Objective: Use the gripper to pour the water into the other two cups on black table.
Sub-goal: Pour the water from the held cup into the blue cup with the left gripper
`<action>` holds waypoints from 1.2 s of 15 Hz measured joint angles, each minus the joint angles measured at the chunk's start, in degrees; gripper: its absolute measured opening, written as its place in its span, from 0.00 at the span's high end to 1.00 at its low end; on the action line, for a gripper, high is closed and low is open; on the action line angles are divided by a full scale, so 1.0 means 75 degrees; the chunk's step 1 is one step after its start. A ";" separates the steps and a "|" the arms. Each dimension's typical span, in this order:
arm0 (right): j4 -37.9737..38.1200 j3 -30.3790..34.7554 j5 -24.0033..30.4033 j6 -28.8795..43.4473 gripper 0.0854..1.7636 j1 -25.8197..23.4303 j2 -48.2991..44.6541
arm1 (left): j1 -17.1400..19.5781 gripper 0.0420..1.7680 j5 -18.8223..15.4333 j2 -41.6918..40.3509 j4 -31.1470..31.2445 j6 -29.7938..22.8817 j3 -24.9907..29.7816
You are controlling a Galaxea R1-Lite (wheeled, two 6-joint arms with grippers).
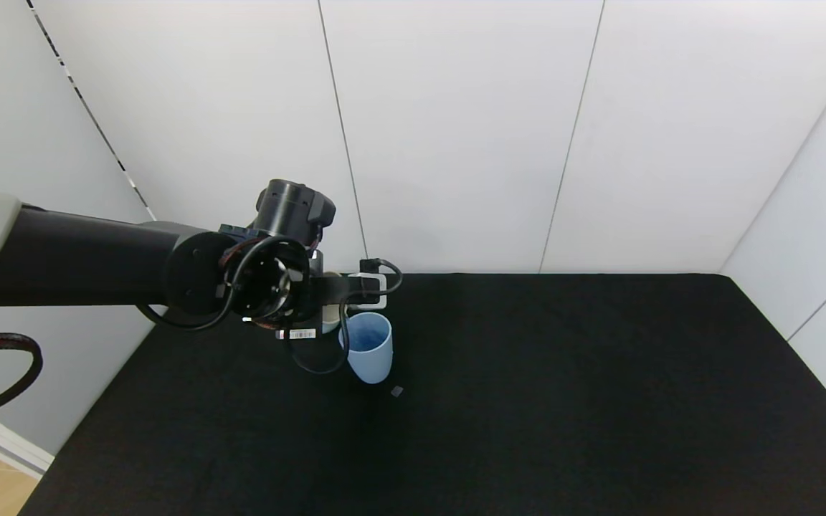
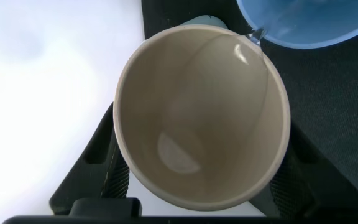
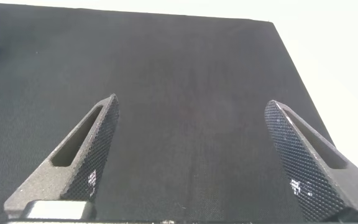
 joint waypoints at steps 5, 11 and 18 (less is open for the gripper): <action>0.0000 0.0000 -0.0002 0.0003 0.03 0.0000 0.0000 | -0.0189 0.31 0.0312 0.0042 -0.0007 0.0258 -0.0065; 0.0000 0.0000 -0.0002 0.0003 0.03 0.0000 0.0000 | -0.0323 0.31 0.0627 0.0042 -0.0010 0.0501 -0.0114; 0.0003 0.0000 0.0000 0.0000 0.03 0.0000 0.0000 | -0.0349 0.31 0.0657 -0.0042 -0.0010 0.0475 -0.0072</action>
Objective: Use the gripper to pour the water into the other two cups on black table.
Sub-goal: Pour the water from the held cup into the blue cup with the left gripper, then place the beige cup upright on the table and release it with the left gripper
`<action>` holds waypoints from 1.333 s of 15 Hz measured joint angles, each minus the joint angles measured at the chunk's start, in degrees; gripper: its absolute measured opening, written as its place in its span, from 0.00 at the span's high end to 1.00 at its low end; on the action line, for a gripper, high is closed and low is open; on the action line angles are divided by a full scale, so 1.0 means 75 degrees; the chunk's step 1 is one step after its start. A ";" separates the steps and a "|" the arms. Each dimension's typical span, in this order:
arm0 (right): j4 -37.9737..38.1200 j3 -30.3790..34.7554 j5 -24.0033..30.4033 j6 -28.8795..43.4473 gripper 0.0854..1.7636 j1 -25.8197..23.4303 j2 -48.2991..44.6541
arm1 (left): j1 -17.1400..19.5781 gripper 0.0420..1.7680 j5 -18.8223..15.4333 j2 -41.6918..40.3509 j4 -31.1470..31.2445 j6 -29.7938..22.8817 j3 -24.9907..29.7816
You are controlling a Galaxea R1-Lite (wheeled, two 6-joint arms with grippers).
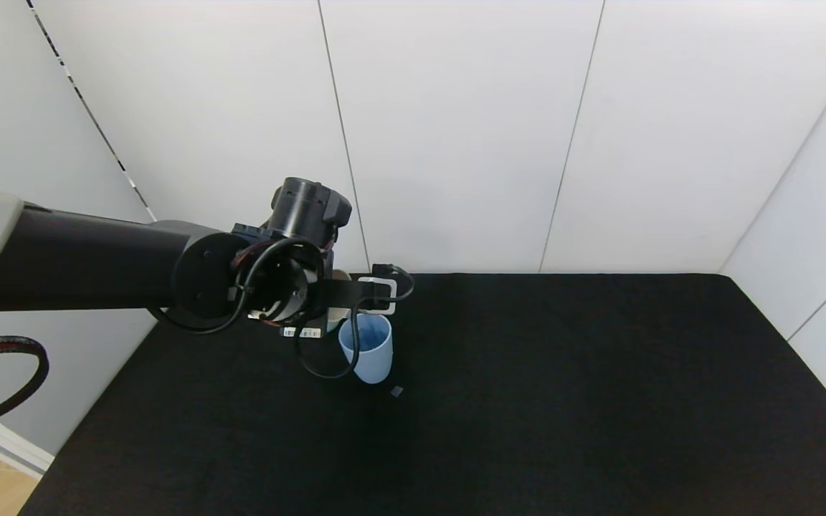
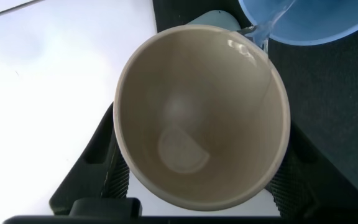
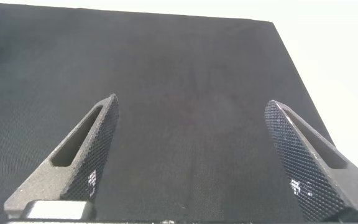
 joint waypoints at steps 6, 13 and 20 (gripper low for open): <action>-0.0003 0.0000 -0.0002 0.0000 0.03 0.0000 0.0000 | 0.0007 0.31 -0.0675 -0.0239 0.0083 -0.1499 0.0059; -0.0003 0.0000 0.0000 0.0000 0.03 0.0000 0.0000 | 0.0023 0.31 -0.1598 -0.0762 0.0114 -0.4104 0.0193; -0.0003 0.0000 0.0000 0.0000 0.03 0.0000 0.0000 | 0.0219 0.31 -0.2172 -0.1655 -0.0145 -0.7895 0.0818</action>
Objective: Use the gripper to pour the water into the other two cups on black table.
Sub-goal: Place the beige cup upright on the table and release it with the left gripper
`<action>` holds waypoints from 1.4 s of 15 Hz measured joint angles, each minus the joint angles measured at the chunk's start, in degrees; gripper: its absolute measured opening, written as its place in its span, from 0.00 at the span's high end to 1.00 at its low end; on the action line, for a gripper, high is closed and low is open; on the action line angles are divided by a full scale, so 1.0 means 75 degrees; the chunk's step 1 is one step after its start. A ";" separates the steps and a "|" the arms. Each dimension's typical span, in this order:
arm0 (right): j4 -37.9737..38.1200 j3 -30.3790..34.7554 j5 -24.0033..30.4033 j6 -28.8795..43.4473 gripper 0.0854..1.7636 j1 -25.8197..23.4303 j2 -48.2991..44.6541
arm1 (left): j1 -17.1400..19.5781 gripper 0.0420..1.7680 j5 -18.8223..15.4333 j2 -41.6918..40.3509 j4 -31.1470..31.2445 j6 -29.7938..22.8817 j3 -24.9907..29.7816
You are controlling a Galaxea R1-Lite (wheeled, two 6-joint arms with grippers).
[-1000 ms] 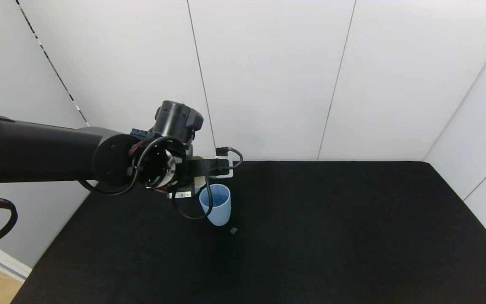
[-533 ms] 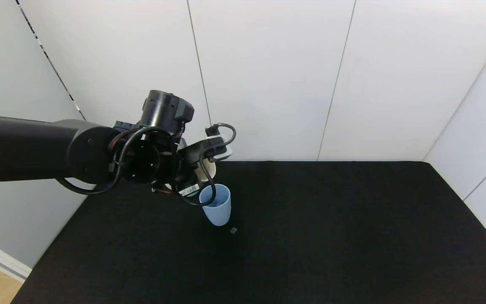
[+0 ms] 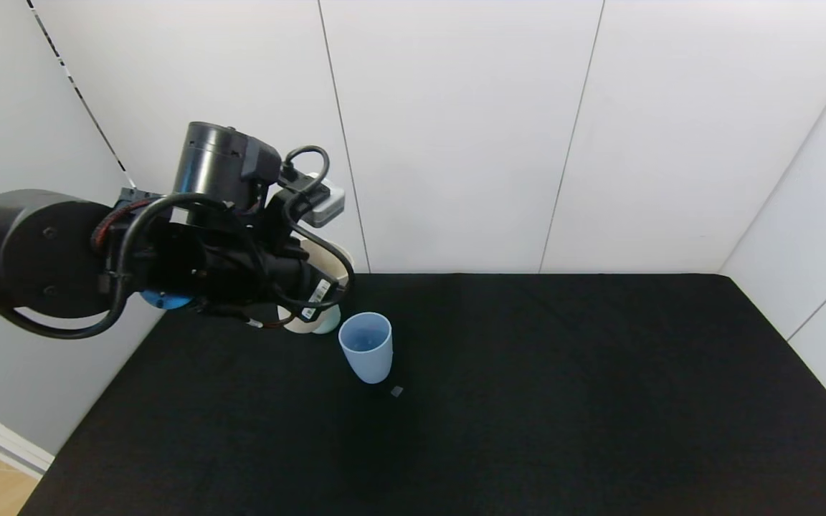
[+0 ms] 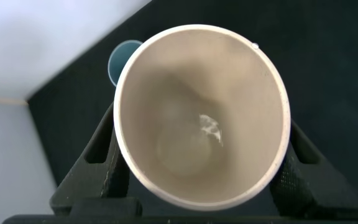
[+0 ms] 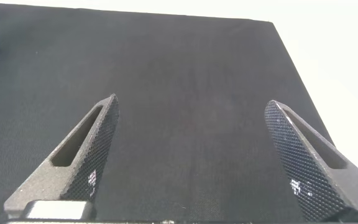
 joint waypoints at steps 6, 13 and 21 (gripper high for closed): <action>0.0000 0.0000 0.0000 0.0000 0.03 0.0000 0.0000 | 0.1022 0.31 -0.1092 -0.0666 -0.3456 -0.1187 0.2287; 0.0000 0.0000 0.0000 0.0003 0.03 0.0000 0.0000 | 0.2319 0.31 -0.1390 -0.0650 -0.6414 -0.2090 0.5006; 0.0000 0.0000 0.0000 0.0000 0.03 0.0000 0.0000 | 0.3140 0.31 -0.1658 0.0650 -0.7818 -0.2206 0.5390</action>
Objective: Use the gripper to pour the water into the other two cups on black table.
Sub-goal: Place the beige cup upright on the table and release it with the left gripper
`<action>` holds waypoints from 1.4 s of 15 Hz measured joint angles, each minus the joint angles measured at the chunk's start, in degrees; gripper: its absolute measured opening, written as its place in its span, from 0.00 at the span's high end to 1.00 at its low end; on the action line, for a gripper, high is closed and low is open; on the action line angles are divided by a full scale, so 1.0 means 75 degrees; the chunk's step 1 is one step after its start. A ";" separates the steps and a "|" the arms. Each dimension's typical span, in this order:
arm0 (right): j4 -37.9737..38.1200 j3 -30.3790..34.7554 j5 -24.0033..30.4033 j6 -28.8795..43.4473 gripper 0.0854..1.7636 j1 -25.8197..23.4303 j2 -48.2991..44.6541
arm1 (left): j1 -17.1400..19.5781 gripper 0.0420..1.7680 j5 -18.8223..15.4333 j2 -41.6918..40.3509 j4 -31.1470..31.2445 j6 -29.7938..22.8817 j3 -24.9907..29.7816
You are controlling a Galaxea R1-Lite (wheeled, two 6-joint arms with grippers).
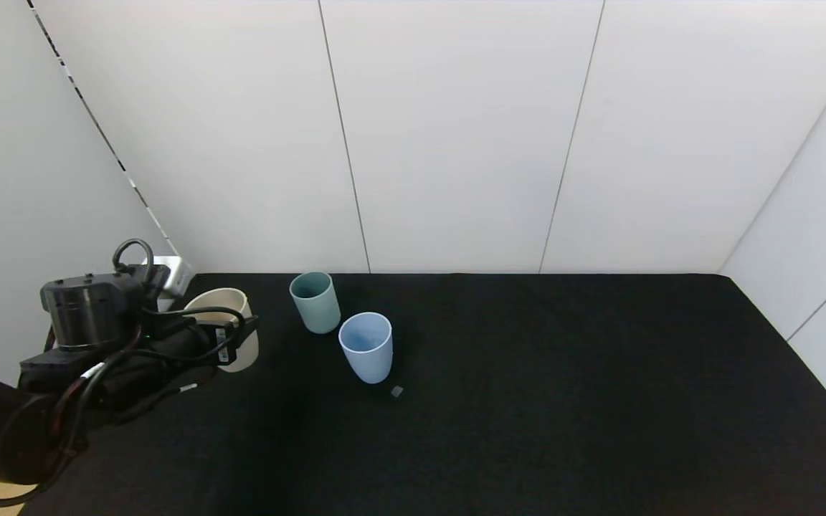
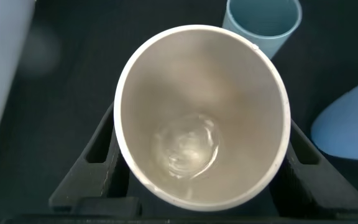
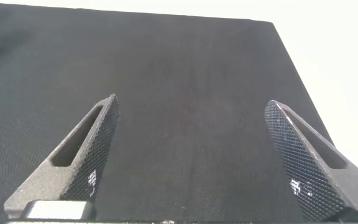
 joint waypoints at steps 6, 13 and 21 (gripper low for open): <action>0.0000 0.0000 0.0000 0.0000 0.03 0.0000 0.0000 | 0.0011 0.31 0.0008 0.1139 -0.0551 0.0005 -0.0026; 0.0000 0.0000 -0.0002 0.0003 0.03 0.0000 0.0000 | -0.0052 0.31 -0.0057 0.1356 -0.0317 0.0052 -0.0055; 0.0000 0.0000 -0.0002 0.0003 0.03 -0.0003 0.0000 | -0.0055 0.29 -0.0065 0.1375 -0.0299 0.0089 -0.0008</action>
